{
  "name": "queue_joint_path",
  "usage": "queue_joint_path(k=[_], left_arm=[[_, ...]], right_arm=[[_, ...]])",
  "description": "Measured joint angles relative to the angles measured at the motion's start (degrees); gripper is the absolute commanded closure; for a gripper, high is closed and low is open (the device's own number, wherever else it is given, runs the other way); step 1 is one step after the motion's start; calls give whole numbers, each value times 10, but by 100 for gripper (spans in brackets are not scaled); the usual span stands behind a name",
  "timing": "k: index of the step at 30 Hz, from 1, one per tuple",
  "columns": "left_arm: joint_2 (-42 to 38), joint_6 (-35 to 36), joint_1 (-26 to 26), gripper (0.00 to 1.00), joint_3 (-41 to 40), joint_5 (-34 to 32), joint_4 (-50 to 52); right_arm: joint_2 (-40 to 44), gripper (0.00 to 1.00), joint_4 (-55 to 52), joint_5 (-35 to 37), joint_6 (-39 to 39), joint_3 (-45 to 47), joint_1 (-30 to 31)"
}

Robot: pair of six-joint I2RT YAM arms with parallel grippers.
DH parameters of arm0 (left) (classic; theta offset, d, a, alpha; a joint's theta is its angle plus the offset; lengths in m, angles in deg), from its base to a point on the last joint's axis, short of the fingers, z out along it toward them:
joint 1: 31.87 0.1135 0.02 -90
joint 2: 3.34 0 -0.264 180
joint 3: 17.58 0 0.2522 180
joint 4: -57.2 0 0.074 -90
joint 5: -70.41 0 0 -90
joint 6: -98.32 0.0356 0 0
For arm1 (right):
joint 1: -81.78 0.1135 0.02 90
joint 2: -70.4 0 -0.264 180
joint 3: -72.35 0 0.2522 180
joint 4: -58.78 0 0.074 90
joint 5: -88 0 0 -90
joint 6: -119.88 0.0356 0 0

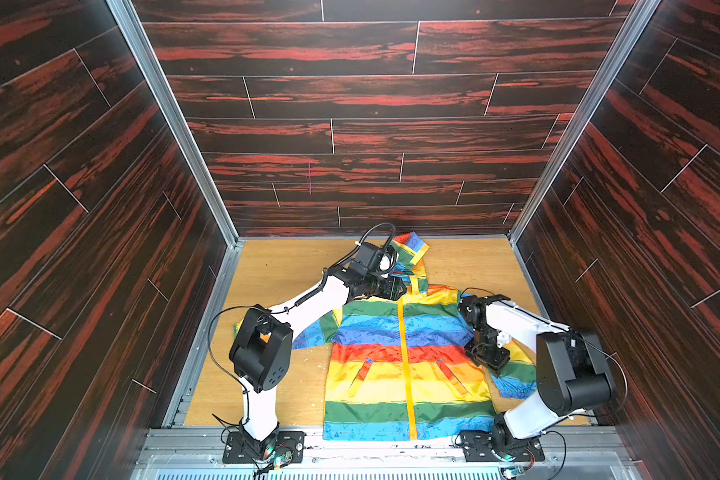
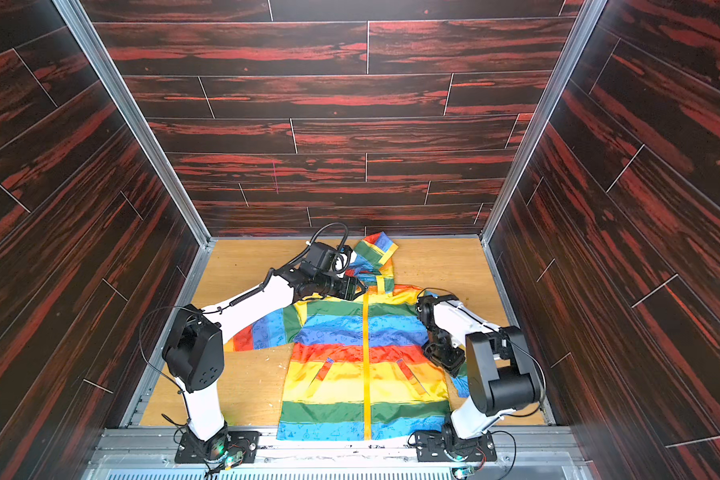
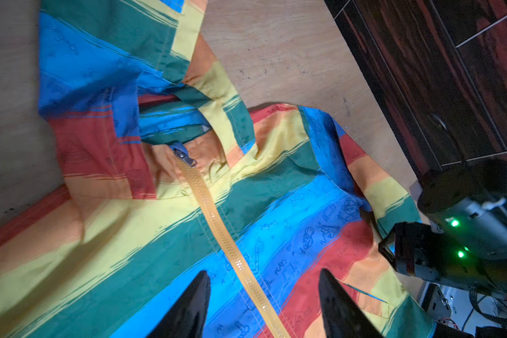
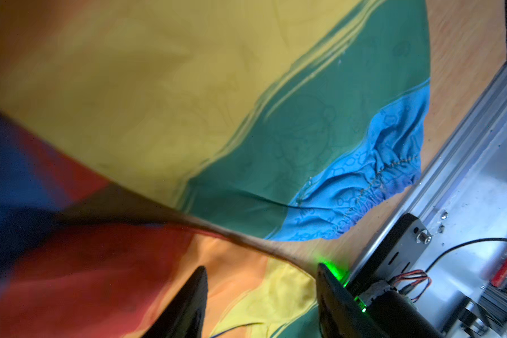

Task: Unzip the jacket
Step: Flatten out the jacket at the center of the board.

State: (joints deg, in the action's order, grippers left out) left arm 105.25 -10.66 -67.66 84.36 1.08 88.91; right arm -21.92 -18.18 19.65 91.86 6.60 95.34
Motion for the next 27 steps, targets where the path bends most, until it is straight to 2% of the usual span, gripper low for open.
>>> queue_joint_path(k=[14, 19, 21, 27], left_arm=[[0, -1, 2, 41, 0, 10, -1], [0, -1, 4, 41, -1, 16, -6], [0, -2, 5, 41, -1, 16, -7], [0, -3, 9, 41, -2, 18, -9]], right_arm=[[-45, 39, 7, 57, 10, 0, -26], [-63, 43, 13, 76, 2, -2, -45], [-70, 48, 13, 80, -3, -6, -46], [-80, 84, 31, 93, -15, -9, -46]])
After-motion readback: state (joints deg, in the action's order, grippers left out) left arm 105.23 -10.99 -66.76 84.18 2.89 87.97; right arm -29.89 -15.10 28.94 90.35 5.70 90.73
